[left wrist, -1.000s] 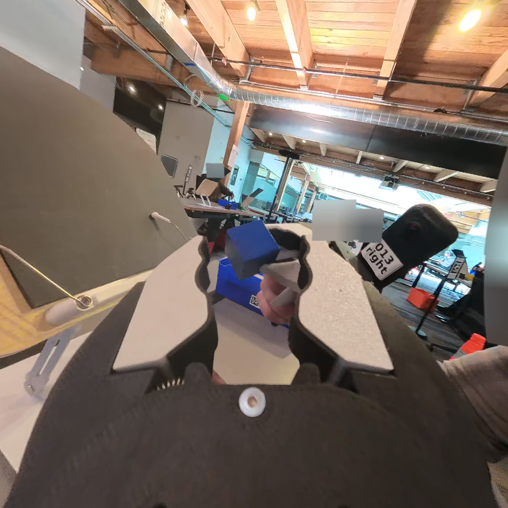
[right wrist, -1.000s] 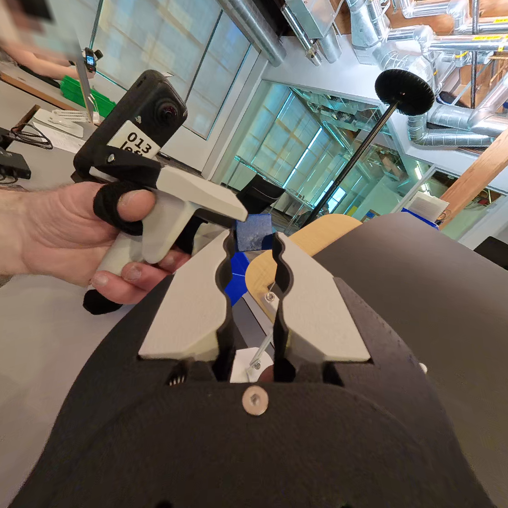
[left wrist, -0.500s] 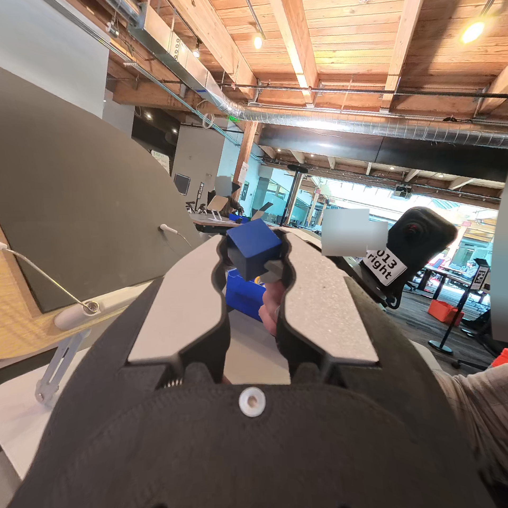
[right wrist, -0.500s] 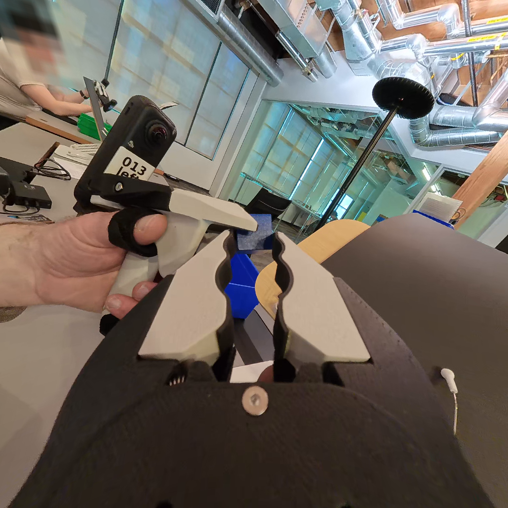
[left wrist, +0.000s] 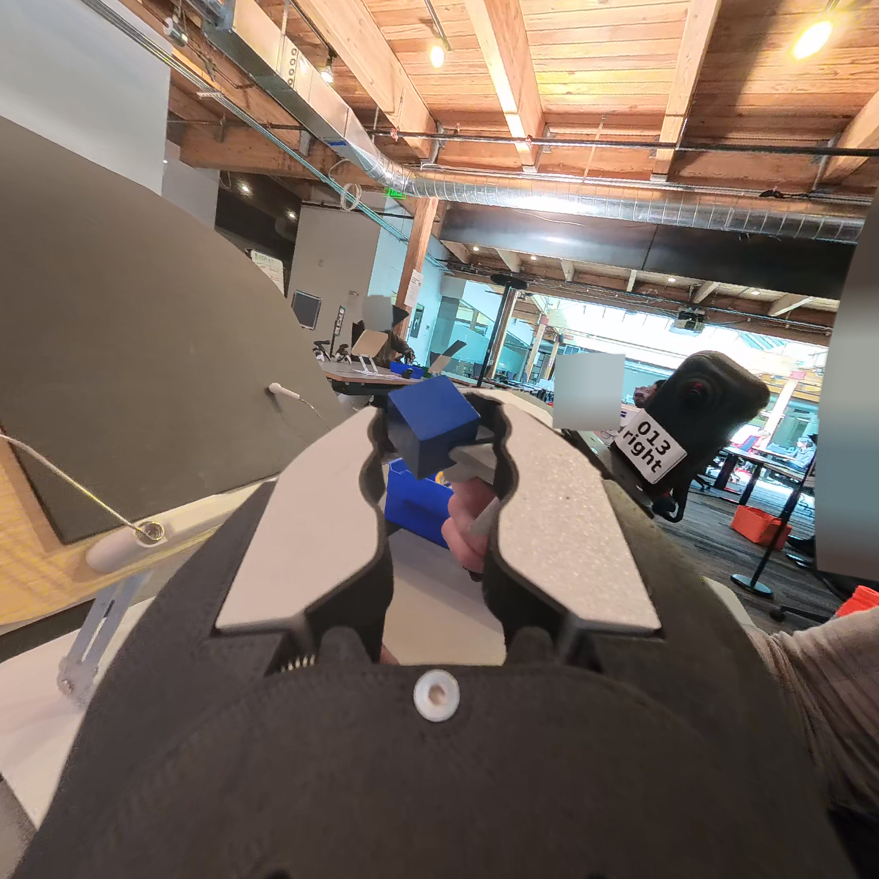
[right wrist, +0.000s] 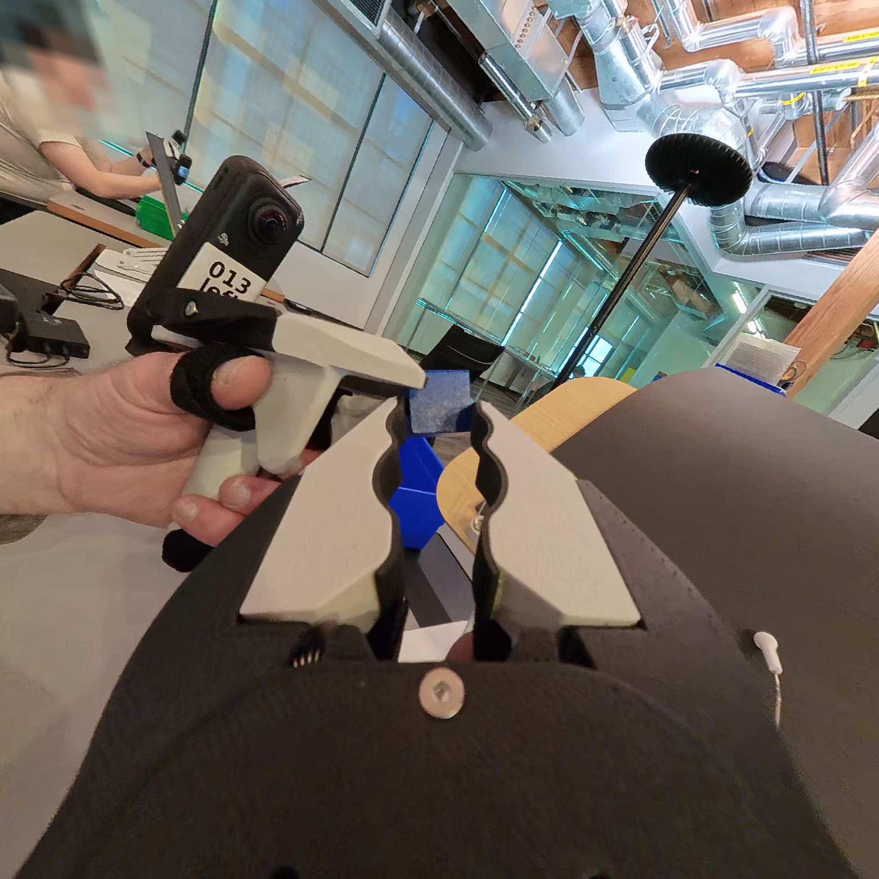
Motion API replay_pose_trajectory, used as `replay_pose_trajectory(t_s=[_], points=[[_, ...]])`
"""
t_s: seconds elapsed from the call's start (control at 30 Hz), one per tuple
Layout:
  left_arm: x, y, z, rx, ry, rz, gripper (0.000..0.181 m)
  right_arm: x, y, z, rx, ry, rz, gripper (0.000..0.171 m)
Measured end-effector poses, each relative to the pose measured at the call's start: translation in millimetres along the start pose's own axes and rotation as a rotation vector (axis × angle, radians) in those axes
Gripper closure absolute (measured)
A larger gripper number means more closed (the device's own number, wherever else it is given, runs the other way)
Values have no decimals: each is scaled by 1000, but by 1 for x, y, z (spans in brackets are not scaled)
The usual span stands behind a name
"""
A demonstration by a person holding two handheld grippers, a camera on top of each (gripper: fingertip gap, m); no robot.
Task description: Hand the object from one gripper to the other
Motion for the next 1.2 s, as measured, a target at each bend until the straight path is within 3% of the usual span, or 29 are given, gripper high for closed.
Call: replay_pose_trajectory(t_s=[0.13,0.27,0.37,0.83,1.0,1.2], points=[[0,-1,2,13,13,-3,146,1,1,1,-8,4,-8,147],[1,0,3,27,26,2,135,2,1,3,-6,16,-27,147],[4,-1,2,31,26,-21,142,1,3,5,-8,23,-27,147],[4,-1,1,69,126,-21,143,1,6,12,11,99,-61,146],[18,-8,8,171,434,-2,143,-4,-4,6,103,118,-14,136],[12,-9,0,234,1064,145,143,-3,-11,5,261,429,53,125]])
Point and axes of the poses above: each gripper's, where its closed fingertips meet, y out along the fingers, x out of its top, z = x × y across the jaws, the point moved 2 cm from there along -y, back along the fingers, and after that the axes turned 4 degrees about -z, right-handed, at the moved point
